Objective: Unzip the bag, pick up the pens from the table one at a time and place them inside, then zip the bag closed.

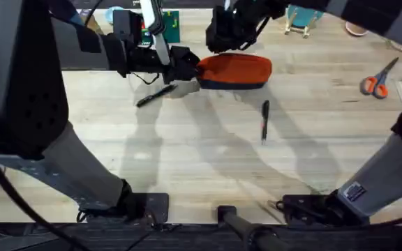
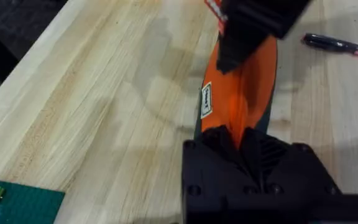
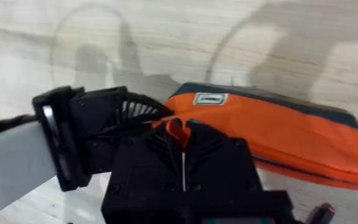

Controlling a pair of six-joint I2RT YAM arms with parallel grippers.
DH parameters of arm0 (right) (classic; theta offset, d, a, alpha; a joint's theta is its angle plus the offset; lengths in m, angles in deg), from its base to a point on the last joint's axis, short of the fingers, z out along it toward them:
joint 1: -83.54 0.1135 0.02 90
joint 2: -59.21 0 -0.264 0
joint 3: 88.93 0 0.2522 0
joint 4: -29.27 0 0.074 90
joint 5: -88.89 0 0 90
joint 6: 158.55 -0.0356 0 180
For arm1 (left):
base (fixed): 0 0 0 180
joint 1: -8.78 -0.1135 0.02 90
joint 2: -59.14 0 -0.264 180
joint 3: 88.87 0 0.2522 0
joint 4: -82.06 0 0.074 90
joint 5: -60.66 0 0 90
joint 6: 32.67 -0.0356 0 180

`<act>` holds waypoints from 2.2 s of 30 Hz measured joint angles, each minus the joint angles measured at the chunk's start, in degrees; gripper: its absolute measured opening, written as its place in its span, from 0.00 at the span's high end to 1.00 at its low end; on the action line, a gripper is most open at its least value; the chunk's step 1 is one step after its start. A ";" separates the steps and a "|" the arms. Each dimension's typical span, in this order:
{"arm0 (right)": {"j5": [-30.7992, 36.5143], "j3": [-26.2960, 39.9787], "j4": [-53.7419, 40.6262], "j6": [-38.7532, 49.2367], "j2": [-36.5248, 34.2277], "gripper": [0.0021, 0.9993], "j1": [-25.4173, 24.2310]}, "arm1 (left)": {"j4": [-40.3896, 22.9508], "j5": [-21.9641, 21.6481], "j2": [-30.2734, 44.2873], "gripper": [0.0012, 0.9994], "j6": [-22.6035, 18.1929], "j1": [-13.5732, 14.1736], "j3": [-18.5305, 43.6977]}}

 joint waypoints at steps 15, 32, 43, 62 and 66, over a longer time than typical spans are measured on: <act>0.81 0.00 0.78 2.84 -0.02 0.97 2.32 | -0.19 0.04 0.00 0.96 0.00 0.00 0.00; 0.13 0.00 2.43 3.70 -0.02 0.97 3.85 | 0.00 -0.09 0.00 0.96 0.00 -0.22 0.00; -0.79 0.00 4.89 4.36 -0.03 0.97 4.07 | 0.05 -0.22 0.00 0.96 0.00 -0.22 0.00; -3.52 0.00 5.86 4.36 -0.04 0.97 4.07 | 0.04 -0.22 0.00 0.96 0.00 -0.22 0.00; -5.45 0.09 7.14 4.31 -0.02 0.97 4.23 | 0.20 -0.31 0.00 0.96 0.00 -0.11 0.00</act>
